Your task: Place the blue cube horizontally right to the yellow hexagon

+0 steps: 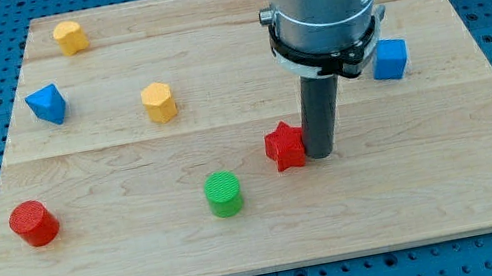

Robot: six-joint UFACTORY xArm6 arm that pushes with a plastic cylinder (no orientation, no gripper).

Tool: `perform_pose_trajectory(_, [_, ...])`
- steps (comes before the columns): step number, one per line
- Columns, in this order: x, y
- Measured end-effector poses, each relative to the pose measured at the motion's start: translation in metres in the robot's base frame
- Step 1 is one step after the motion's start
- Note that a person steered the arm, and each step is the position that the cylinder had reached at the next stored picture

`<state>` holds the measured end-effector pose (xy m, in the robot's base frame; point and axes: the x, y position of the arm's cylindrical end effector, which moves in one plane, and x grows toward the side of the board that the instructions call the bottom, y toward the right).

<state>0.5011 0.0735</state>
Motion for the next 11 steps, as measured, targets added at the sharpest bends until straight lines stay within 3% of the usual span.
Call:
perform_pose_trajectory(1, [-0.001, 0.105])
perform_pose_trajectory(2, [-0.056, 0.179])
perform_pose_trajectory(3, [-0.096, 0.213])
perform_pose_trajectory(7, [-0.116, 0.036])
perform_pose_trajectory(11, [-0.103, 0.035])
